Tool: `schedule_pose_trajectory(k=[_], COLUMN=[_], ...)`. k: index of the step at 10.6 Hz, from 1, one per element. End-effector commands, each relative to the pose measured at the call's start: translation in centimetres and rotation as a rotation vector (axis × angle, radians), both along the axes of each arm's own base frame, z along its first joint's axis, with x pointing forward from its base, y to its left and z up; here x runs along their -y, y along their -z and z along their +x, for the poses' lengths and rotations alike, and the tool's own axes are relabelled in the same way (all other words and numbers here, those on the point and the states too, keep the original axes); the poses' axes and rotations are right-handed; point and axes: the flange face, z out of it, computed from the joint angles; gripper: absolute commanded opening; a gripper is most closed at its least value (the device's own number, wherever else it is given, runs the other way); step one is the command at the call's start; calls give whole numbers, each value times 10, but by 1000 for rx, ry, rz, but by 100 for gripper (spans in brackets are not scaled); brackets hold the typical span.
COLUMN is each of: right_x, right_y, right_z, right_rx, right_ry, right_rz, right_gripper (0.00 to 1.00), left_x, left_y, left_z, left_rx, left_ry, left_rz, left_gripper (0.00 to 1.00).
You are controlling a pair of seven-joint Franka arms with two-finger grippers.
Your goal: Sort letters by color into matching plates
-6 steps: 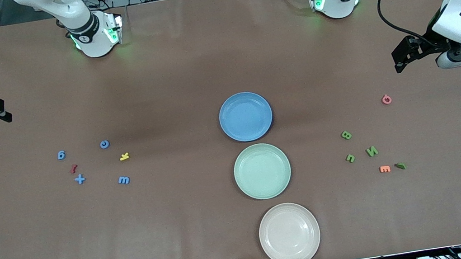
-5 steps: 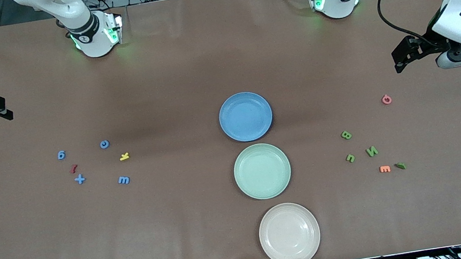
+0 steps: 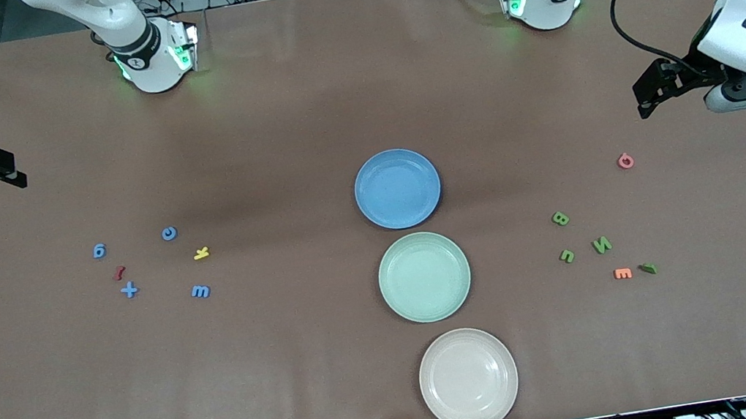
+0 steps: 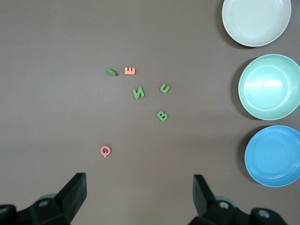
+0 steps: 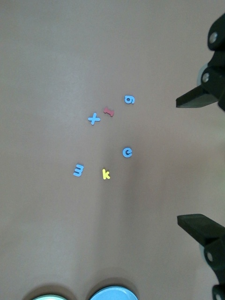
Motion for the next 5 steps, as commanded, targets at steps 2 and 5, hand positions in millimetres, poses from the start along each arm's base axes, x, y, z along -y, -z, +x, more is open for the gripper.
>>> schedule_pose_trajectory(k=[2, 5], right_x=[-8, -28], right_y=[46, 104], right_z=[-2, 5], right_rx=[-46, -13], right_ry=[5, 83], right_rz=[-16, -26], right_gripper=[100, 100], left_x=[-2, 5], left_y=[16, 75], left_z=[8, 23], left_rx=[-41, -158], left_ry=[-8, -11], left_rz=[-17, 4], left_gripper=[100, 100])
